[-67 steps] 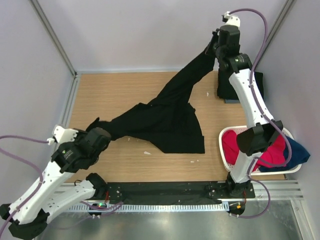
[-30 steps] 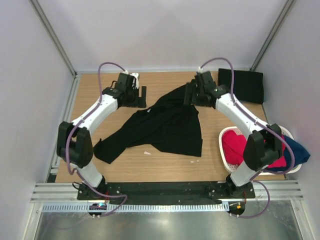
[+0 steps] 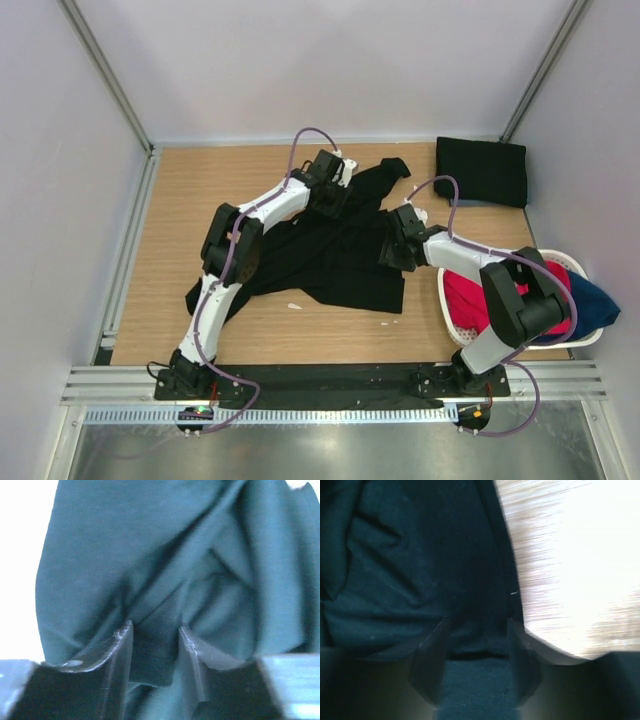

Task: Fold and stack the t-shirts
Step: Flatten the tshirt out

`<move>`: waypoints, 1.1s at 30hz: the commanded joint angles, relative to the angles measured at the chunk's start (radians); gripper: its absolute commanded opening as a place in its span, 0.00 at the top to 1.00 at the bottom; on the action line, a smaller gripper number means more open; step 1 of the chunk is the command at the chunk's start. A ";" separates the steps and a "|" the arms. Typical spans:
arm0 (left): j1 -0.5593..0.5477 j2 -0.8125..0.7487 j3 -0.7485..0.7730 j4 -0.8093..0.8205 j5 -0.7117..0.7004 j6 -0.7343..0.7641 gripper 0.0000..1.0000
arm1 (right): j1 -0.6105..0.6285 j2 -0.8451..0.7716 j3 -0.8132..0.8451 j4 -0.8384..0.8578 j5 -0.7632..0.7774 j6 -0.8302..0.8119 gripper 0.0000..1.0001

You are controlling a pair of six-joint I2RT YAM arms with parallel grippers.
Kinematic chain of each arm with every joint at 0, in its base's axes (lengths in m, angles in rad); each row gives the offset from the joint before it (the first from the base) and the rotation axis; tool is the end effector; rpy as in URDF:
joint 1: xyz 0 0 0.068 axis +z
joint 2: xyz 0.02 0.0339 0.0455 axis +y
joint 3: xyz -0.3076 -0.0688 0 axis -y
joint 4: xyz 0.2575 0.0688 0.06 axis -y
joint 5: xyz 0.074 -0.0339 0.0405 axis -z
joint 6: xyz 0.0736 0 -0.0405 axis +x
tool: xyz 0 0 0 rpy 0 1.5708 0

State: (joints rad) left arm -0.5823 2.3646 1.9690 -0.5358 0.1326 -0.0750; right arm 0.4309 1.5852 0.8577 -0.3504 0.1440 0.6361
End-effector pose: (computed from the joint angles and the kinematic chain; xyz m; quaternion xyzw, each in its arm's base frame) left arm 0.4855 -0.3314 0.1674 0.2579 0.9117 -0.1607 0.2765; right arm 0.3007 0.1266 0.1653 0.1165 0.9604 0.0637 0.2450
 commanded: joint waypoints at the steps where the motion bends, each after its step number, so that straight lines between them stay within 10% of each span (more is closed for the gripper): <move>1: 0.006 -0.001 0.034 -0.027 -0.105 0.007 0.65 | 0.015 0.012 -0.012 0.028 0.019 0.019 0.56; 6: 0.027 -0.036 0.034 -0.029 -0.220 -0.064 0.99 | 0.016 -0.025 -0.040 -0.024 0.055 0.014 0.98; 13: 0.185 -0.231 -0.135 0.074 -0.217 -0.305 1.00 | 0.014 -0.195 -0.089 -0.163 0.138 0.010 0.99; 33: 0.530 -0.507 -0.544 0.048 -0.389 -0.331 1.00 | -0.083 -0.262 -0.028 -0.384 0.212 -0.068 0.99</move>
State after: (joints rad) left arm -0.1200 1.9739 1.4609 -0.4835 -0.1997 -0.3733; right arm 0.3786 1.3075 0.7689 -0.7162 0.3134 0.6170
